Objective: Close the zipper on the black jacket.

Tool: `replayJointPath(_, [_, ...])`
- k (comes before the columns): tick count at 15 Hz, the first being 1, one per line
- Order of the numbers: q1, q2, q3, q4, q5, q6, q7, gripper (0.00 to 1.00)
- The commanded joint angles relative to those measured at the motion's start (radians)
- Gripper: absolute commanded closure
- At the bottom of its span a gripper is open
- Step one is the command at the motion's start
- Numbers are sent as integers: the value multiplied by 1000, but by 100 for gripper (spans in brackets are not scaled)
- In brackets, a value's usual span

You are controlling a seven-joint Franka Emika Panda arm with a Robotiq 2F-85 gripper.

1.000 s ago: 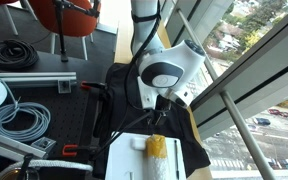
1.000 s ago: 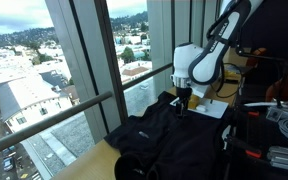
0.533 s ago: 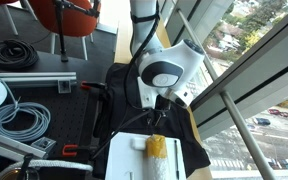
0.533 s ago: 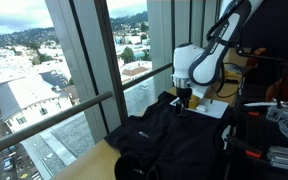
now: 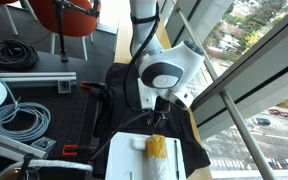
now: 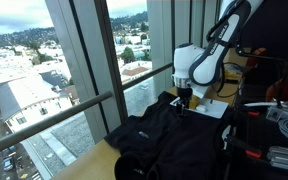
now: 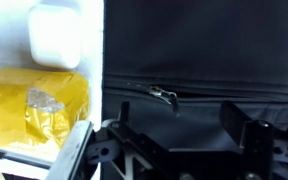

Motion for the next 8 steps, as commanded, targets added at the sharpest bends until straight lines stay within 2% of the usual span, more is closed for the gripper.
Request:
replayJointPath(1, [26,7,-22,6,-24,4,34,42])
replayJointPath(8, [53,9,-36,1,-43,5,61,95])
